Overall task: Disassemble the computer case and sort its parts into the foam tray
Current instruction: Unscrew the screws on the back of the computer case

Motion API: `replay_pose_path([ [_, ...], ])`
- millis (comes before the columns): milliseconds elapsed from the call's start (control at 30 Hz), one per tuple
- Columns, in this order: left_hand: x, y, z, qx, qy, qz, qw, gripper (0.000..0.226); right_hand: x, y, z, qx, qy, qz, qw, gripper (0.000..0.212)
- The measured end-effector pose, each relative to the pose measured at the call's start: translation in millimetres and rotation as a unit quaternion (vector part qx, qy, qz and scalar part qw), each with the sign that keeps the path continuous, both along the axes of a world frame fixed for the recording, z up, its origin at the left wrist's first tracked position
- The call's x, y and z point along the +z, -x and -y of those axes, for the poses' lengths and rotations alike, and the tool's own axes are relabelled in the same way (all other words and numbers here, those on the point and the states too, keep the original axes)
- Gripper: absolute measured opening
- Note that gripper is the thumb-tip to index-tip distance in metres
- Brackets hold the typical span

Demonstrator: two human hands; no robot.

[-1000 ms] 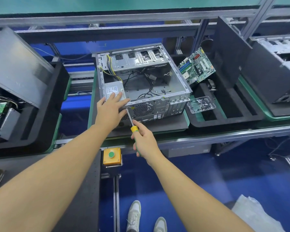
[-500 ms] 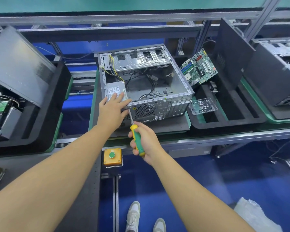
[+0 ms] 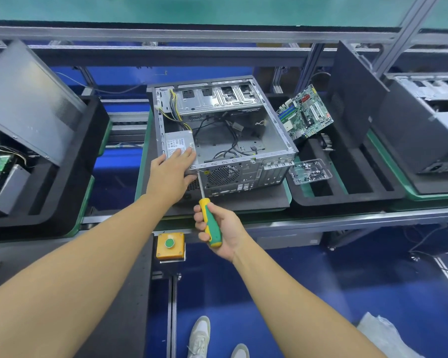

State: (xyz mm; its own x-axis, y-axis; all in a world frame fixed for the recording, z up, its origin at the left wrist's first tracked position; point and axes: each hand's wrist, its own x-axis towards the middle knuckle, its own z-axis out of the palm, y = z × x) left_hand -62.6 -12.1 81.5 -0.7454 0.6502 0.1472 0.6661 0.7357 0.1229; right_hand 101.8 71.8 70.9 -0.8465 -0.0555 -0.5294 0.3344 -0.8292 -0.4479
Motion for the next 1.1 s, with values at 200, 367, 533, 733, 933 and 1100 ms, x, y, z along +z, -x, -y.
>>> replay_pose_path([
  [200, -1.8, 0.7, -1.4, 0.004, -0.002, 0.008, 1.0, 0.059, 4.1, 3.1, 8.4, 0.005, -0.401, 0.058, 0.914, 0.012],
  [367, -2.9, 2.8, -0.8, -0.001, -0.011, 0.022, 1.0, 0.061, 17.1, 9.6, -5.9, 0.08, -0.374, 0.101, 0.918, 0.024],
  [533, 0.4, 6.8, -0.1, 0.001, -0.002, 0.038, 0.999, 0.063, 25.1, 9.9, -20.5, 0.126, -0.186, 0.112, 0.968, 0.039],
  [733, 1.9, 7.7, -1.7, 0.006, 0.009, 0.046, 0.999, 0.065, 13.0, 4.8, -10.3, 0.088, -0.413, 0.083, 0.903, 0.014],
  [933, 3.4, 9.7, -2.8, 0.008, 0.032, 0.042, 0.999, 0.065, 27.3, 9.0, -13.2, 0.146, -0.275, 0.093, 0.946, 0.033],
  [1100, 4.7, 9.2, -3.4, 0.014, 0.041, 0.036, 0.998, 0.065, 21.5, -2.1, -22.5, 0.171, -0.281, 0.064, 0.942, 0.024],
])
